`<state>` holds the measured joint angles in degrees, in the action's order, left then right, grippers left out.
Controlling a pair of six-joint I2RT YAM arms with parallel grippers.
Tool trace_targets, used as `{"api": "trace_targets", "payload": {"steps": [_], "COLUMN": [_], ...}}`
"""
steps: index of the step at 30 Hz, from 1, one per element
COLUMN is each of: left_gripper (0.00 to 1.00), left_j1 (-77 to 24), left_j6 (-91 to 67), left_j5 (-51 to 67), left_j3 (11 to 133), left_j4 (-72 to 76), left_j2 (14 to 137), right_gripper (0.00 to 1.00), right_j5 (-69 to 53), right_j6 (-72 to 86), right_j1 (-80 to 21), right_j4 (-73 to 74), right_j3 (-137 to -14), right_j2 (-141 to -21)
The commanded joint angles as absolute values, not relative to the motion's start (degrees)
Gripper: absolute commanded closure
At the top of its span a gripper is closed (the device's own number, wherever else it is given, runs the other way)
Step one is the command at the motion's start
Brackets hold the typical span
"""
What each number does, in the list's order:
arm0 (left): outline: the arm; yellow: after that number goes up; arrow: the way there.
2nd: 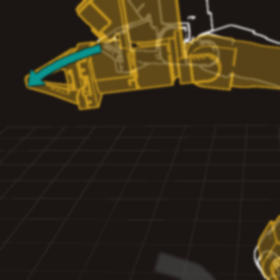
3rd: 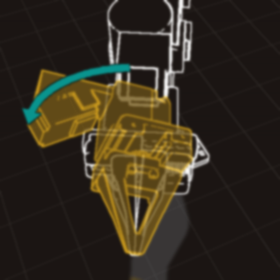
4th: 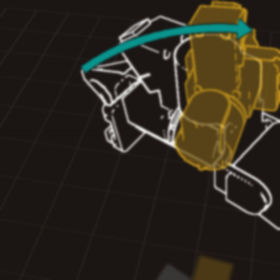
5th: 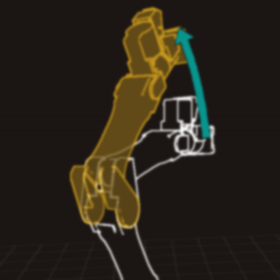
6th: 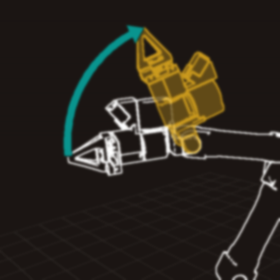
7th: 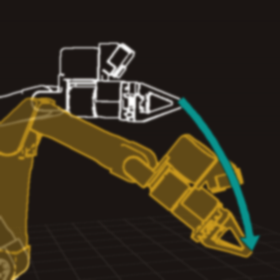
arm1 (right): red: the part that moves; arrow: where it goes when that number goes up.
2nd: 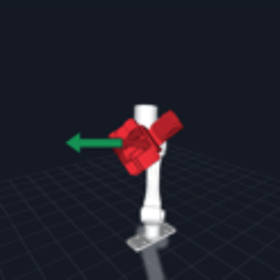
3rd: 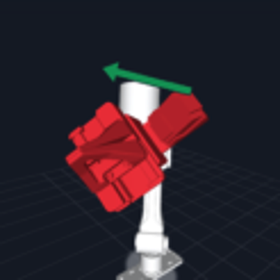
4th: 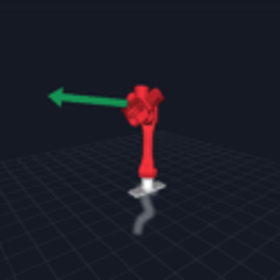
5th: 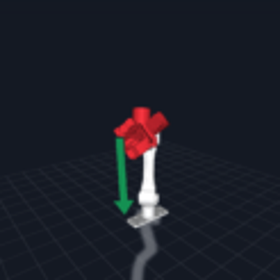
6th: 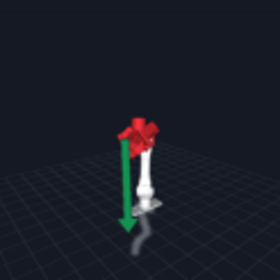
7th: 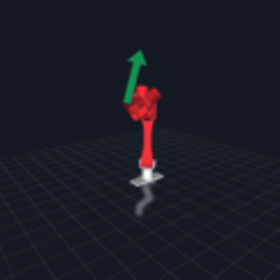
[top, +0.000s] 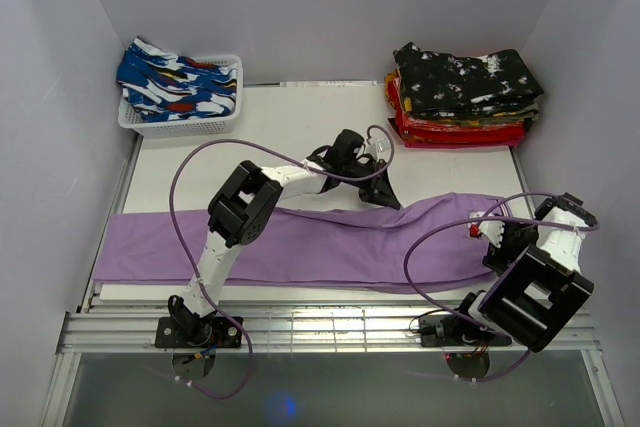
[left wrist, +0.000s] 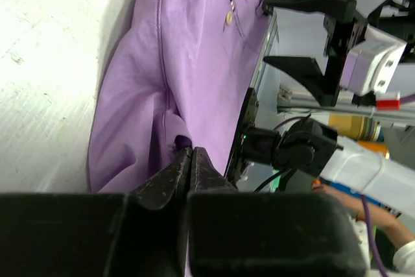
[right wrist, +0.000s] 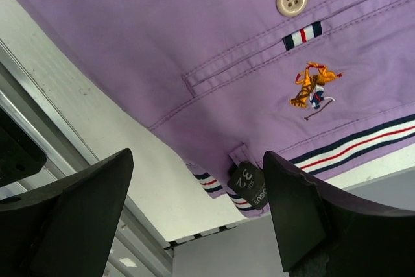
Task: Fold and stack the trousers
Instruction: Fold the trousers
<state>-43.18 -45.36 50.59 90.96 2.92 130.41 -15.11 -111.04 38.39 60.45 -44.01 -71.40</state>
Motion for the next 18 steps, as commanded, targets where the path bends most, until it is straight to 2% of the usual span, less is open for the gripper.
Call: {"api": "trace_targets", "payload": {"steps": [1, 10, 12, 13, 16, 18], "left_gripper": [0.99, 1.00, 1.00, 1.00, 1.00, 1.00], "left_j1": [-41.9, -40.8, -40.8, -40.8, -40.6, -40.3], "left_j6": [-41.3, -38.9, -39.0, -39.2, -39.7, -39.4], "left_j5": [48.2, 47.0, 47.9, 48.0, 47.6, 47.6], "left_j3": [93.4, 94.3, 94.2, 93.9, 92.5, 92.5], "left_j4": [-1.7, -3.9, -3.8, -3.6, -2.9, -2.4], "left_j2": [129.1, 128.9, 128.8, 128.6, 127.5, 127.4], "right_gripper": [0.14, 0.18, 0.24, 0.32, 0.46, 0.52], "right_j5": [-14.9, -14.7, -14.5, -14.5, -14.8, -15.4], "right_j6": [-116.7, -120.2, -121.0, -121.0, -120.9, -120.8], "right_j1": [40.0, 40.9, 40.9, 40.8, 40.9, 40.9], "right_j4": [63.3, 59.2, 58.0, 57.5, 56.0, 56.0], "right_j3": [-43.8, -40.7, -39.7, -38.9, -38.5, -38.8], "right_j2": [-70.0, -70.0, -69.7, -69.5, -69.3, -69.2]}}
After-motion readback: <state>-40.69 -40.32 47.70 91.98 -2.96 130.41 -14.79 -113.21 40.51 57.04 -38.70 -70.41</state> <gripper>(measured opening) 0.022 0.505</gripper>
